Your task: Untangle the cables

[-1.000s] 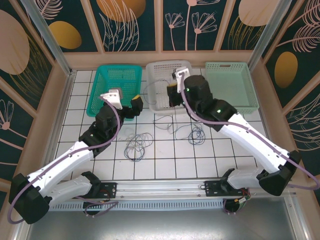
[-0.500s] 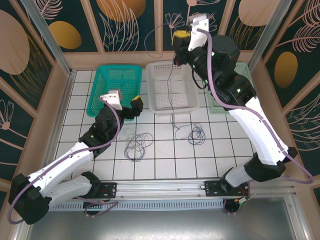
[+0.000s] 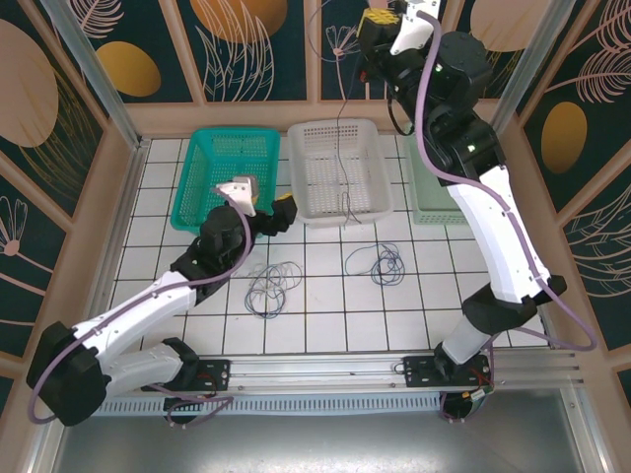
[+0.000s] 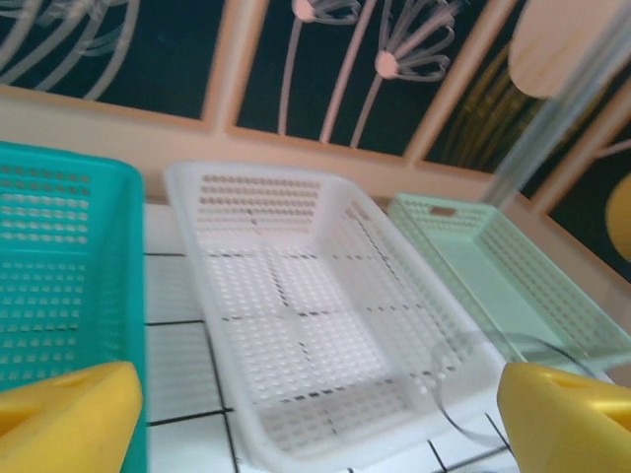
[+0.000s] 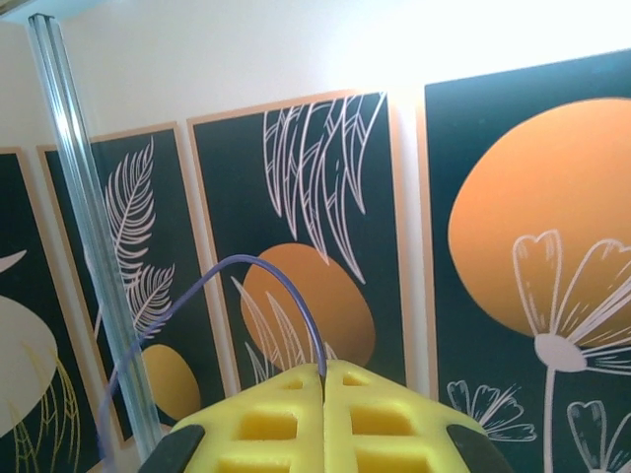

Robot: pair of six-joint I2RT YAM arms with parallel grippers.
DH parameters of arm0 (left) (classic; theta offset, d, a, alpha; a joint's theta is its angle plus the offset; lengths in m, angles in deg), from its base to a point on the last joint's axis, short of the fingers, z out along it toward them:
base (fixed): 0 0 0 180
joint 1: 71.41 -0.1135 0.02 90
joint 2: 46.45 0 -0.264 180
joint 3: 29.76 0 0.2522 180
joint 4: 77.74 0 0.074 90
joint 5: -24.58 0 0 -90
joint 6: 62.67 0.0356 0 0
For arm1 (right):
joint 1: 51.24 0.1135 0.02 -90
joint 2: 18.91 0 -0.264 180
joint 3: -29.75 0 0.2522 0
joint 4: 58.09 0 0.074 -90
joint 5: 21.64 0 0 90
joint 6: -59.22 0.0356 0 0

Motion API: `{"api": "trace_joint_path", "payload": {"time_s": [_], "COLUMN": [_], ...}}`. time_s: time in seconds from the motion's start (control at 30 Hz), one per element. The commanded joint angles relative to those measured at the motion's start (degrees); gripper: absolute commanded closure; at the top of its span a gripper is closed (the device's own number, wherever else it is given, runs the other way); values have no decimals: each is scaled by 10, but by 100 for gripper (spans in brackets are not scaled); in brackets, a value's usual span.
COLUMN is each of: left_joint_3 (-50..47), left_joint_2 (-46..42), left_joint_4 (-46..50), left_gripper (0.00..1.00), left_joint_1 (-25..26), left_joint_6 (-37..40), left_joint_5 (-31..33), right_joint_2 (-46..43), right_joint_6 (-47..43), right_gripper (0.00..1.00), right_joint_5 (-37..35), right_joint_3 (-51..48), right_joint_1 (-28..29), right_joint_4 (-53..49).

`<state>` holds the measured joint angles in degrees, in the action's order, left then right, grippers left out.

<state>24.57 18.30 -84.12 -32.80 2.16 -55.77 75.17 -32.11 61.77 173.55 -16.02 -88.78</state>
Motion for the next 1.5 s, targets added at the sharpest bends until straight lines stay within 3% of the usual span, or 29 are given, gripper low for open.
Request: {"api": "trace_joint_path", "payload": {"time_s": [0.0,0.23,0.53,0.73,0.83,0.9,1.03,1.47], "left_joint_3": [8,66,179,256,282,287,266,178], "left_joint_2": [28,102,210,288,325,348,361,340], "left_joint_4": [-73,-130,-173,-198,-198,-200,-231,-216], "left_gripper": [10,15,18,31,44,54,64,75], "left_joint_1": [-1,-1,-1,0,0,0,3,41], "left_joint_6": [6,36,78,74,68,59,26,35], "left_joint_5": [-109,-190,-196,-262,-276,-294,-332,-334], "right_joint_2": [-1,0,-3,-7,-13,-17,-19,-15], "right_joint_6": [21,35,51,65,68,76,93,100], "right_gripper": [100,100,100,100,100,100,100,100], "right_joint_5": [31,42,55,71,74,76,77,60], "right_joint_3": [13,9,9,9,10,16,32,95], "right_joint_1": [1,1,2,2,0,-8,-32,-58], "right_joint_4": [19,11,3,3,8,11,13,29]}}
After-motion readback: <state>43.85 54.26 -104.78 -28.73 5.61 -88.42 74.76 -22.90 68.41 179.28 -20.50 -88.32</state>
